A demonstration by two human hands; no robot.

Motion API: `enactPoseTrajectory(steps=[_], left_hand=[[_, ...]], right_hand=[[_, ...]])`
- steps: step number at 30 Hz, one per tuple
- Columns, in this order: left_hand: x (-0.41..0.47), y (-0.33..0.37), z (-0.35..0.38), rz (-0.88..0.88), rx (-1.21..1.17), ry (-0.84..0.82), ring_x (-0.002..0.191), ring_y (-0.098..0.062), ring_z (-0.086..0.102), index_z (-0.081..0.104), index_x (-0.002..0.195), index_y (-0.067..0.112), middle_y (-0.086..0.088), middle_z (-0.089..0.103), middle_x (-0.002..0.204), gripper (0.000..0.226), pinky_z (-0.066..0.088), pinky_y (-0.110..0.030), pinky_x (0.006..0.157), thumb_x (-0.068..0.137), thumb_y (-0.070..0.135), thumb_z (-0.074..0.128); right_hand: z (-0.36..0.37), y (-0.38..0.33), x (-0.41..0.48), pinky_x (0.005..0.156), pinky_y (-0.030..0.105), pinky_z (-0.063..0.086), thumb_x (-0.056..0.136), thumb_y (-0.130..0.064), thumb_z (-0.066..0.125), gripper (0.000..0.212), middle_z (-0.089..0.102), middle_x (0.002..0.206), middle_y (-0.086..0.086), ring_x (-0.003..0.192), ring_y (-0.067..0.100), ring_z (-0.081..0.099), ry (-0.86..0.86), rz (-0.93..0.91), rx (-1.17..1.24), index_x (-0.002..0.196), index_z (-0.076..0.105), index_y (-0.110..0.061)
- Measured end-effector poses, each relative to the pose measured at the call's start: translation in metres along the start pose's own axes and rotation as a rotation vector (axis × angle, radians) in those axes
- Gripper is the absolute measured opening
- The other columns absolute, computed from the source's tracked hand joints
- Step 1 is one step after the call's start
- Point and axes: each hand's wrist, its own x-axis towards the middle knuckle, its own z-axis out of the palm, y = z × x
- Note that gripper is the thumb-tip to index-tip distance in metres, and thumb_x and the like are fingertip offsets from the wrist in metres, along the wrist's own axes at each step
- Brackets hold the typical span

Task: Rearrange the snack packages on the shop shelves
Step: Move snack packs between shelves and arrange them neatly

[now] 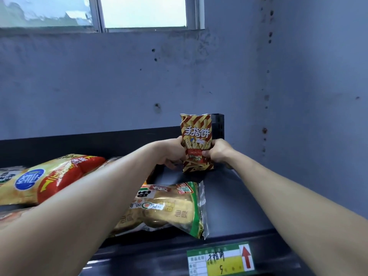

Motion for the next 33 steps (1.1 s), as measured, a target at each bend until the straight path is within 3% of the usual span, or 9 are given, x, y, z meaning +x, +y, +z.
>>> enactPoseTrajectory(steps=[9, 13, 18, 21, 24, 28, 33], left_hand=[[0.008, 0.004, 0.010, -0.047, 0.025, -0.009, 0.123, -0.024, 0.046, 0.026, 0.141, 0.021, -0.003, 0.048, 0.137, 0.060, 0.049, -0.044, 0.095, 0.090, 0.001, 0.052], [0.001, 0.006, 0.009, -0.053, 0.014, -0.007, 0.120, -0.023, 0.048, 0.031, 0.138, 0.021, -0.003, 0.048, 0.136, 0.056, 0.050, -0.045, 0.095, 0.090, 0.002, 0.053], [-0.018, 0.004, 0.004, -0.014, 0.013, 0.067, 0.118, -0.022, 0.046, 0.023, 0.144, 0.015, -0.007, 0.040, 0.142, 0.064, 0.052, -0.041, 0.091, 0.090, 0.005, 0.055], [-0.035, 0.005, 0.002, 0.043, -0.034, 0.128, 0.099, -0.017, 0.053, 0.027, 0.143, 0.014, -0.009, 0.050, 0.126, 0.063, 0.054, -0.038, 0.088, 0.089, 0.005, 0.057], [-0.057, 0.010, 0.006, 0.116, -0.107, 0.171, 0.089, -0.017, 0.059, 0.049, 0.122, 0.014, -0.004, 0.057, 0.106, 0.035, 0.054, -0.036, 0.086, 0.089, 0.003, 0.055], [-0.089, 0.010, 0.008, 0.209, -0.116, 0.223, 0.103, -0.024, 0.061, 0.041, 0.138, 0.009, -0.013, 0.058, 0.121, 0.053, 0.054, -0.035, 0.086, 0.088, 0.001, 0.055], [-0.146, -0.006, -0.003, 0.325, -0.126, 0.277, 0.097, -0.025, 0.062, 0.053, 0.121, 0.011, -0.007, 0.062, 0.103, 0.035, 0.053, -0.037, 0.085, 0.087, 0.001, 0.055]], right_hand=[[-0.003, 0.004, 0.011, 0.099, 0.039, 0.047, 0.091, -0.015, 0.060, 0.040, 0.057, 0.129, 0.013, 0.117, 0.031, 0.054, 0.018, -0.009, -0.063, 0.129, 0.051, -0.006], [-0.003, 0.006, 0.008, 0.098, 0.040, 0.047, 0.090, -0.016, 0.062, 0.040, 0.059, 0.126, 0.012, 0.115, 0.030, 0.056, 0.012, -0.021, -0.053, 0.127, 0.052, -0.006], [-0.008, 0.001, -0.005, 0.093, 0.036, 0.049, 0.089, -0.016, 0.063, 0.036, 0.059, 0.124, 0.013, 0.113, 0.030, 0.056, 0.084, -0.033, -0.059, 0.122, 0.054, -0.004], [-0.014, -0.006, -0.023, 0.087, 0.038, 0.051, 0.088, -0.016, 0.063, 0.021, 0.063, 0.115, 0.014, 0.104, 0.030, 0.059, 0.187, -0.060, -0.101, 0.105, 0.058, -0.004], [-0.014, -0.016, -0.049, 0.078, 0.035, 0.047, 0.086, -0.019, 0.066, 0.016, 0.063, 0.108, 0.011, 0.100, 0.029, 0.058, 0.258, -0.134, -0.142, 0.095, 0.057, -0.009], [-0.005, -0.034, -0.087, 0.082, 0.034, 0.047, 0.085, -0.023, 0.067, 0.026, 0.062, 0.106, 0.008, 0.100, 0.025, 0.058, 0.265, -0.230, -0.163, 0.105, 0.059, -0.008], [0.013, -0.059, -0.141, 0.085, 0.033, 0.049, 0.085, -0.022, 0.066, 0.033, 0.063, 0.113, 0.011, 0.101, 0.024, 0.058, 0.267, -0.299, -0.200, 0.113, 0.060, -0.006]])
